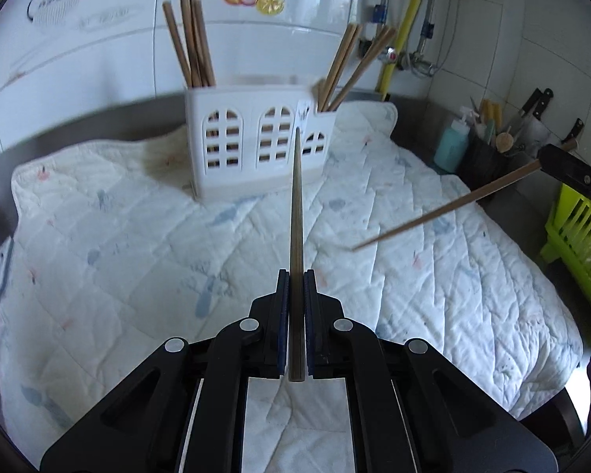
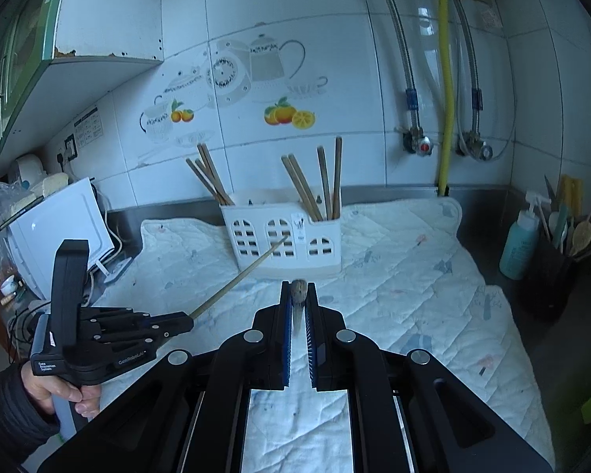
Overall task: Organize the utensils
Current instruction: 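Raise both chopsticks over the white holder and drop them in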
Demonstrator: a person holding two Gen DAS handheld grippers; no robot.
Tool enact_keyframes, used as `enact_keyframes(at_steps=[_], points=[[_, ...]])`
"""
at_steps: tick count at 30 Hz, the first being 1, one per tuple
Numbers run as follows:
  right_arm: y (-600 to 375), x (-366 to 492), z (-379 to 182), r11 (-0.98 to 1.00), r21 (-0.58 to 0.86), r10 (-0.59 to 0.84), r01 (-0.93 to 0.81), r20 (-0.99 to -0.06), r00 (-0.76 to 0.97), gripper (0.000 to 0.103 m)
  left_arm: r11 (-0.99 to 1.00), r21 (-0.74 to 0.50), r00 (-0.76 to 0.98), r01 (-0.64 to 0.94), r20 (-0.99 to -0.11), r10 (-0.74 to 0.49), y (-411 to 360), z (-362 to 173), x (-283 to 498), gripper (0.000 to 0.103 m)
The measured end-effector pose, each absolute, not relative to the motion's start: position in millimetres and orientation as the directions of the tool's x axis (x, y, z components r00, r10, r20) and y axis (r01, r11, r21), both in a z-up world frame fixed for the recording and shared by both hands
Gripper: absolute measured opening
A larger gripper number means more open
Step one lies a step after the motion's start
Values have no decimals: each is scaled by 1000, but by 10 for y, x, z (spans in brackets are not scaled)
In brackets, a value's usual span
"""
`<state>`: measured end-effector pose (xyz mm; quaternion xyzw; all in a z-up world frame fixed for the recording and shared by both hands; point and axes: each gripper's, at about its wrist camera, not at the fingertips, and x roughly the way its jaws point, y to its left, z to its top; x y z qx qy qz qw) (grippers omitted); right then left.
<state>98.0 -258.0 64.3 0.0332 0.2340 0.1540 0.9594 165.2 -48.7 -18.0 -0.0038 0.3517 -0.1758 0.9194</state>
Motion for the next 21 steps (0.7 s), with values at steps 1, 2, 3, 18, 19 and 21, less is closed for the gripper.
enact_keyframes(at_steps=[1, 2, 3, 18, 19, 21], points=[[-2582, 988, 690, 951, 131, 310, -281, -430, 848, 7, 938, -126, 695, 322, -642, -325, -476, -143, 1659, 5], [-2581, 993, 745, 951, 126, 309, -282, -420, 853, 7, 937, -123, 697, 326, -639, -326, -470, -106, 1666, 5], [-2584, 995, 796, 951, 121, 308, -283, -410, 859, 7, 939, -119, 701, 324, -636, -322, -469, -76, 1671, 5], [-2584, 1254, 1322, 949, 66, 312, -309, -345, 885, 7, 942, -86, 759, 323, -571, -312, -349, 463, 1836, 5], [-2587, 1291, 1383, 949, 59, 310, -309, -336, 889, 7, 942, -80, 766, 326, -562, -313, -360, 529, 1851, 5], [-2600, 1401, 1533, 951, 46, 303, -305, -317, 898, 7, 940, -69, 779, 335, -540, -317, -373, 698, 1894, 5]])
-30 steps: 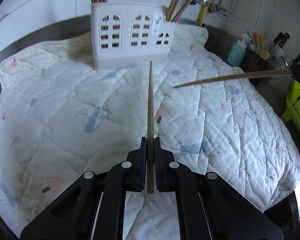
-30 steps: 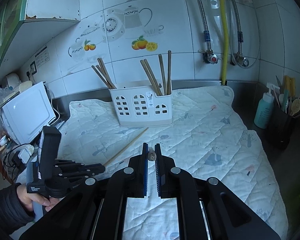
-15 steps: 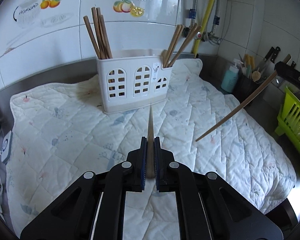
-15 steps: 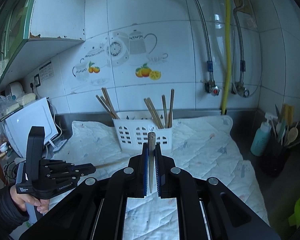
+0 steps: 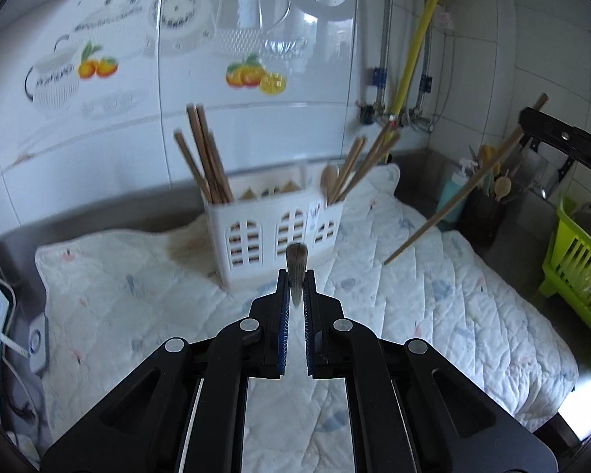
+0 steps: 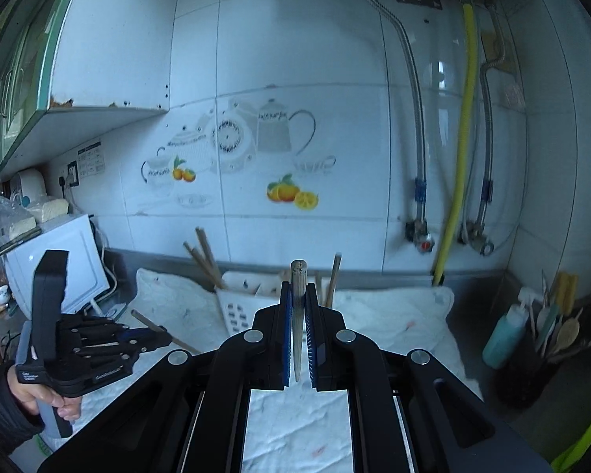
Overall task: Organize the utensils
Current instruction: 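Raise both chopsticks over the white holder and drop them in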
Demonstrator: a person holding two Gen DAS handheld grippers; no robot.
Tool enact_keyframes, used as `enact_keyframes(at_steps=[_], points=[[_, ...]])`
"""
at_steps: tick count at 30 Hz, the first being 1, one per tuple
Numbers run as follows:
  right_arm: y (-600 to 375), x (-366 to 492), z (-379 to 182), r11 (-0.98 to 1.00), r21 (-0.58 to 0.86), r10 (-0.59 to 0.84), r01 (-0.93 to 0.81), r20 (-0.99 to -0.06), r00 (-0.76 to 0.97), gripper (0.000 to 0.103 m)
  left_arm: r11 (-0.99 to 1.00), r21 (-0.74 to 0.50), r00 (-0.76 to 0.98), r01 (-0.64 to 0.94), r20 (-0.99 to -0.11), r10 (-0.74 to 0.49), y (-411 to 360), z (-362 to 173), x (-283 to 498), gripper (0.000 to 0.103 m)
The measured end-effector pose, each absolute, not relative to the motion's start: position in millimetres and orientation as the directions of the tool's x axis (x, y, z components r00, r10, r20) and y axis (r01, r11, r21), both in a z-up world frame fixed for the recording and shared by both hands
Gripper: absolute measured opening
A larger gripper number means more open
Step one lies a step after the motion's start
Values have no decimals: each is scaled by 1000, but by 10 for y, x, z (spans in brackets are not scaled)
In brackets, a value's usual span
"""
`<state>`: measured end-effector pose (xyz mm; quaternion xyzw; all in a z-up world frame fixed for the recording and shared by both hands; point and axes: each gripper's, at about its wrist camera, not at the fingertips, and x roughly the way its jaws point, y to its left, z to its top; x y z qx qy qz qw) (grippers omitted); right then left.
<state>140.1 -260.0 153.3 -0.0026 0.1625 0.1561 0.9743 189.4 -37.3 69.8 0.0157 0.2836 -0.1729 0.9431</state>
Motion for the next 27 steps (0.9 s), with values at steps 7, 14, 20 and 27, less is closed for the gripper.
enact_keyframes(at_steps=[7, 14, 20, 27], points=[[-2528, 1907, 1883, 951, 13, 299, -308, -286, 910, 6, 935, -36, 812, 353, -484, -325, -440, 1162, 2052, 5], [-2358, 2377, 1871, 954, -34, 274, -299, -313, 909, 6, 941, -10, 862, 339, -397, -315, -404, 1638, 2131, 5], [-2250, 2671, 1674, 953, -50, 262, -298, -355, 897, 6, 952, 12, 889, 305, -363, -280, -378, 1816, 2282, 5], [-2246, 2848, 1525, 957, -51, 242, -284, -398, 885, 8, 961, 44, 866, 274, -445, -227, -430, 1673, 2632, 5]])
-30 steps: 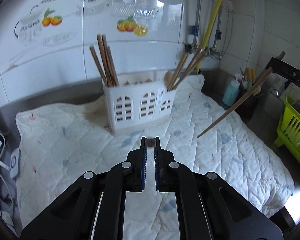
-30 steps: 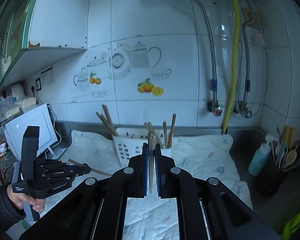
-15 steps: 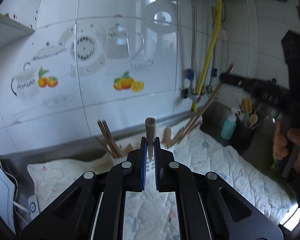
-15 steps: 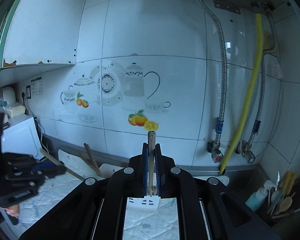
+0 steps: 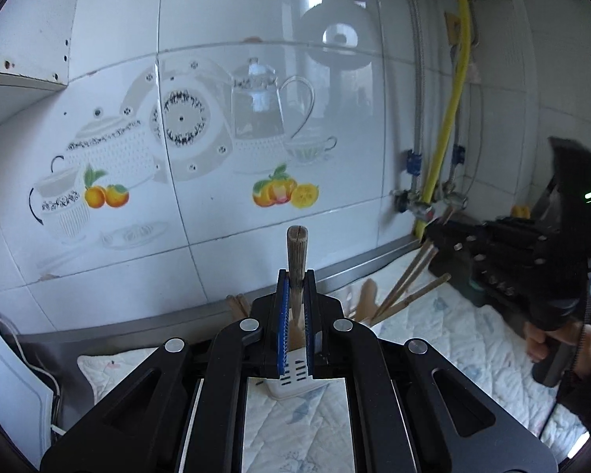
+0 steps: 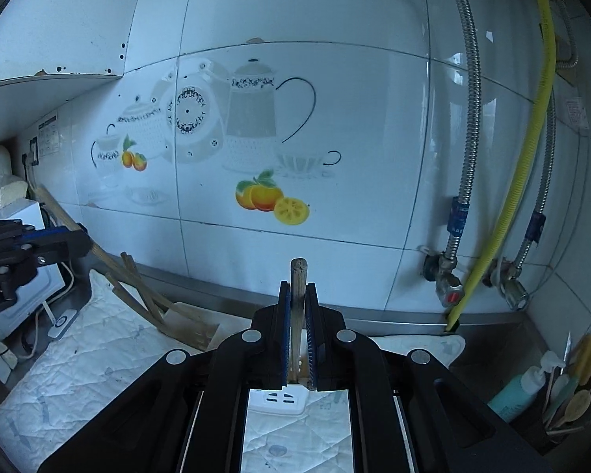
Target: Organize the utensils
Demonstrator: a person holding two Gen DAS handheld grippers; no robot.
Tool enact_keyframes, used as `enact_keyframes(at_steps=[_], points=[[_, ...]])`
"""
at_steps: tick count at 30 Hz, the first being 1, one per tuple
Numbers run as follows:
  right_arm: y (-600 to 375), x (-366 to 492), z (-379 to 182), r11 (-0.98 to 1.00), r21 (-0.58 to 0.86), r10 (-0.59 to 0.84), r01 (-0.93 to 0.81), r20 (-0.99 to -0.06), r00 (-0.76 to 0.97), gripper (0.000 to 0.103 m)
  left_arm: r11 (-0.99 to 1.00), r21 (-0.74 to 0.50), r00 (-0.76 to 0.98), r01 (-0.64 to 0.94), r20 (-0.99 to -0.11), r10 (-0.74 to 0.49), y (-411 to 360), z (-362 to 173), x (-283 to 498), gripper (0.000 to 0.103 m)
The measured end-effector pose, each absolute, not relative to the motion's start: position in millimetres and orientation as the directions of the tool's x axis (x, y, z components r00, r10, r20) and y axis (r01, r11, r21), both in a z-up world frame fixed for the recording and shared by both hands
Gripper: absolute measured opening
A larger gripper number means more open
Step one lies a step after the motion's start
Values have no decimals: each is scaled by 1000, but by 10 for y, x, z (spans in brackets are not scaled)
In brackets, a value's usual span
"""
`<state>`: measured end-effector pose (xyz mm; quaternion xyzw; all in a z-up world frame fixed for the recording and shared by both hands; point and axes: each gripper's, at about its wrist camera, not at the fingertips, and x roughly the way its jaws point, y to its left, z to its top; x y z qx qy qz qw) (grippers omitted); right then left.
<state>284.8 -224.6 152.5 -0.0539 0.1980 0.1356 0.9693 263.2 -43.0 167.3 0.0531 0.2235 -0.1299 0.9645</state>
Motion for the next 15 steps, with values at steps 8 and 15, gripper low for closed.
enact_keyframes(at_steps=[8, 15], points=[[-2318, 2722, 1550, 959, -60, 236, -276, -369, 899, 31, 968, 25, 836, 250, -510, -203, -457, 1532, 2941, 6], [-2361, 2492, 1648, 957, -57, 249, -283, -339, 907, 39, 970, 11, 851, 242, -482, -207, -449, 1565, 2817, 24]])
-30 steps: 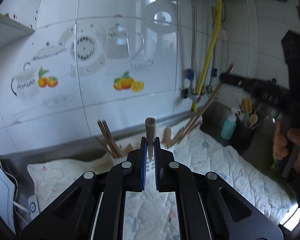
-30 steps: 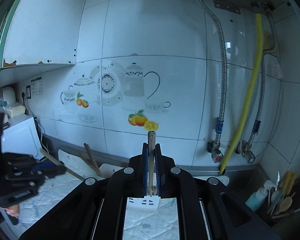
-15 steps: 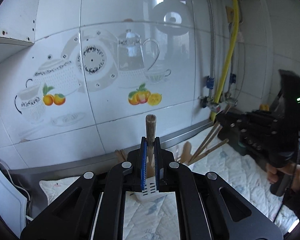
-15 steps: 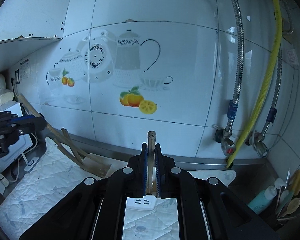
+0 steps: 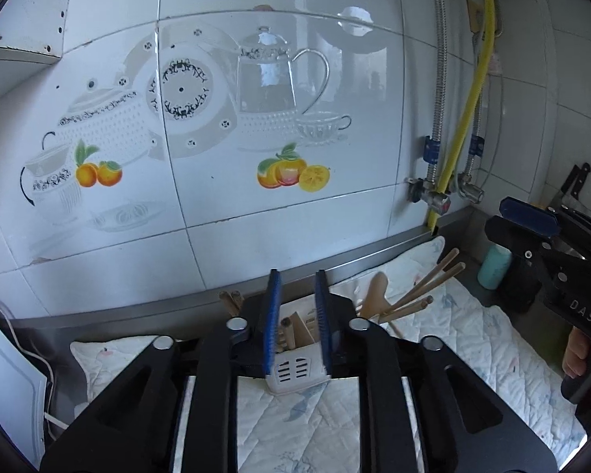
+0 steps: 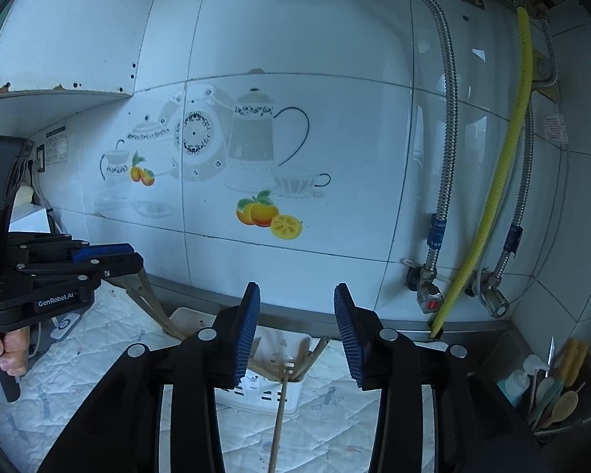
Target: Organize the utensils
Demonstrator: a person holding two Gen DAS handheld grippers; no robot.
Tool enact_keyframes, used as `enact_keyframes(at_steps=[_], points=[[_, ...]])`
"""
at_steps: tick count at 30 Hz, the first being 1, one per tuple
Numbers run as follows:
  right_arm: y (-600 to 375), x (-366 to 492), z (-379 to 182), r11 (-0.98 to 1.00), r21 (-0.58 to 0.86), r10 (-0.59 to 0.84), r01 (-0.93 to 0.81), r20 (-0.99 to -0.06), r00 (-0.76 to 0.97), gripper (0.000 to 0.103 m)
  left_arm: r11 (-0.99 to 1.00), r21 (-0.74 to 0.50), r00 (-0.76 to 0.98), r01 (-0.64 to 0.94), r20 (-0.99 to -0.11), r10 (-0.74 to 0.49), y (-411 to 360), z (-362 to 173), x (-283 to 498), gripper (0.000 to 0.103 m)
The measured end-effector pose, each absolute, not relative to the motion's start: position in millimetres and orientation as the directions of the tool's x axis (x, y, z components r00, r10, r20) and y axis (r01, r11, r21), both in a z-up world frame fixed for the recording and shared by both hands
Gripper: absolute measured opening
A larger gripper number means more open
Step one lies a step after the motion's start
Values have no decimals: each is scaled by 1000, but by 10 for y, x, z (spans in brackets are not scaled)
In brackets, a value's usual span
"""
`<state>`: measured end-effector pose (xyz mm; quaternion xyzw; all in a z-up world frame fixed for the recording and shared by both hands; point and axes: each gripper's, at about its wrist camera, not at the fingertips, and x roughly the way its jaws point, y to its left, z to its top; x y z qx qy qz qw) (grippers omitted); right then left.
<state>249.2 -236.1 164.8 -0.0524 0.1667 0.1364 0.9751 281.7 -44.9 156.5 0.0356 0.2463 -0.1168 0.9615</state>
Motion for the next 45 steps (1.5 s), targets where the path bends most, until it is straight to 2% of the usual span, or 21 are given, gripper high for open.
enact_keyframes(at_steps=[1, 3, 16, 21, 27, 30, 32, 45], points=[[-2371, 2452, 1660, 958, -53, 250, -283, -335, 908, 40, 971, 18, 856, 239, -476, -202, -451, 1577, 2778, 29], [-2389, 2362, 1680, 957, -41, 257, -286, -327, 909, 40, 971, 17, 863, 239, -462, -205, -442, 1601, 2690, 32], [-2452, 1943, 1583, 956, -29, 265, -291, -340, 903, 40, 965, 23, 883, 260, -411, -228, -437, 1701, 2257, 35], [-2529, 1762, 1208, 954, 23, 284, -300, -394, 874, 36, 962, 9, 881, 272, -403, -246, -427, 1613, 2115, 39], [-2563, 1591, 533, 951, 76, 295, -300, -518, 803, 28, 960, -9, 868, 281, -424, -258, -398, 1454, 2043, 43], [-2589, 1526, 193, 952, 110, 296, -287, -579, 760, 23, 961, -25, 869, 274, -422, -258, -345, 1392, 2001, 53], [-2605, 1494, -9, 952, 135, 298, -275, -612, 732, 19, 963, -34, 870, 269, -421, -258, -307, 1352, 1979, 53], [-2686, 1536, -785, 977, 112, 204, -181, -745, 635, 17, 965, -77, 854, 250, -453, -257, -159, 1045, 1871, 56]])
